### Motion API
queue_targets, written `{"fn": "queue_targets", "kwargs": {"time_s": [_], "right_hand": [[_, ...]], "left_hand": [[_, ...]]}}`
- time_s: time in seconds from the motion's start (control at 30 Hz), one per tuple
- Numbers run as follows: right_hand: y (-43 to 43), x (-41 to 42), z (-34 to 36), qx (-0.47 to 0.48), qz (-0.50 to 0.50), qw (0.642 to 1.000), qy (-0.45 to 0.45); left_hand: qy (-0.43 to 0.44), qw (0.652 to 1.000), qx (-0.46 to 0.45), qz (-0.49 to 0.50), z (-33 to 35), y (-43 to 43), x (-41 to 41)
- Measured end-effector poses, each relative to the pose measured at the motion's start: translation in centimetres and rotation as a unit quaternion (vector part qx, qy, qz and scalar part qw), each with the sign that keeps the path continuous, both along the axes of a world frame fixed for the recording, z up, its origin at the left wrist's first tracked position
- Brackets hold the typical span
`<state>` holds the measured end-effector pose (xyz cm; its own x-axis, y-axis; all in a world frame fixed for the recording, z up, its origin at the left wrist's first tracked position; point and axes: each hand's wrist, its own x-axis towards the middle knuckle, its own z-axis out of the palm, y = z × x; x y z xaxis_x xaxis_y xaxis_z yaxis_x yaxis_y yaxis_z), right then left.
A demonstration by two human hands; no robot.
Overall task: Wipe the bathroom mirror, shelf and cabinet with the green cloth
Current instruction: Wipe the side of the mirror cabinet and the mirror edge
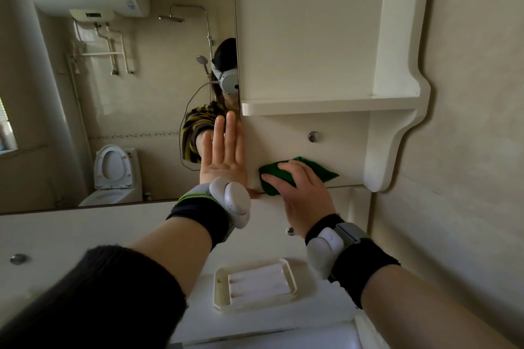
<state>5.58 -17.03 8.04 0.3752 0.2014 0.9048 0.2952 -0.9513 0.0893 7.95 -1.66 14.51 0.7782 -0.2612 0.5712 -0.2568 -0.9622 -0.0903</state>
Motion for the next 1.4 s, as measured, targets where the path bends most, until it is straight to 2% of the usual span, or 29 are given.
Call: {"fn": "queue_targets", "kwargs": {"time_s": [0.1, 0.2, 0.3, 0.47, 0.9, 1.13, 1.4], "right_hand": [[-0.3, -0.5, 1.5, -0.006, 0.011, 1.000, -0.026], [-0.7, -0.6, 4.4, 0.046, 0.017, 0.995, -0.090], [-1.1, -0.2, 7.3, 0.069, 0.001, 0.991, -0.115], [-1.7, 0.5, 7.6, 0.087, 0.018, 0.993, -0.073], [-1.8, 0.3, 5.6, 0.082, 0.006, 0.995, -0.064], [-1.3, 0.4, 4.0, 0.110, -0.016, 0.990, -0.082], [-1.5, 0.0, 0.5, 0.110, -0.027, 0.993, -0.021]], "left_hand": [[0.000, 1.000, 0.003, 0.011, 0.1, -0.3, -0.1], [0.010, 1.000, 0.014, 0.013, 0.2, -0.2, 0.1], [0.022, 1.000, 0.022, 0.004, 0.2, 0.1, 0.3], [0.012, 1.000, 0.007, -0.017, 0.0, 0.3, 0.7], [-0.049, 0.997, -0.011, -0.055, -0.5, 0.7, 1.6], [-0.045, 0.997, -0.019, -0.064, -0.5, 0.6, 1.5], [-0.030, 0.997, -0.022, -0.068, -0.4, 0.6, 1.3]]}}
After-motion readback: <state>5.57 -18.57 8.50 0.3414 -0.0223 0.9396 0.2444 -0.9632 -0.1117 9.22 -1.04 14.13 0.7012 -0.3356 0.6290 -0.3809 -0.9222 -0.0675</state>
